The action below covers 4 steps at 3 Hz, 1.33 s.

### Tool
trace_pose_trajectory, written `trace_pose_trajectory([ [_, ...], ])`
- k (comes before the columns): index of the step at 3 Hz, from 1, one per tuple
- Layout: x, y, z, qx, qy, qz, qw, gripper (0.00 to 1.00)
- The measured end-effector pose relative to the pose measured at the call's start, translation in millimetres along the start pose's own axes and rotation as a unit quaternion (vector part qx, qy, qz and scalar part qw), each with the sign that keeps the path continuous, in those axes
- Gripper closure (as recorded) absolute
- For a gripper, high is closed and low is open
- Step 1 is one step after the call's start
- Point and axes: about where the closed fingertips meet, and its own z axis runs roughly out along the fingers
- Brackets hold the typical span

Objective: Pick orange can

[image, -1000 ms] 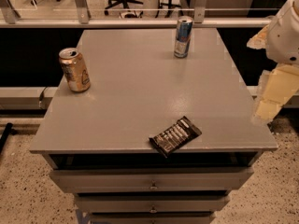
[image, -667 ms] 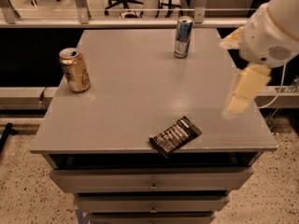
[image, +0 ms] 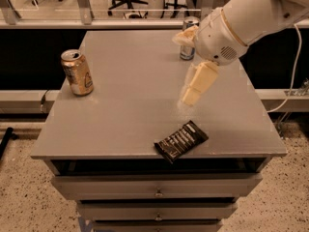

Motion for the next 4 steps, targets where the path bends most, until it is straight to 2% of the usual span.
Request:
trace_pose_trajectory([
  [1,-9,-2,6,-0.004,-0.017,-0.006,0.9998,0.00],
  [2,-10,-1,7,-0.004,-0.018,-0.006,0.9998,0.00],
  [3,-24,-10,28,-0.001,-0.046,-0.014,0.9989,0.00],
  [4,-46,-33,65,0.003,-0.085,-0.018,0.9962,0.00],
])
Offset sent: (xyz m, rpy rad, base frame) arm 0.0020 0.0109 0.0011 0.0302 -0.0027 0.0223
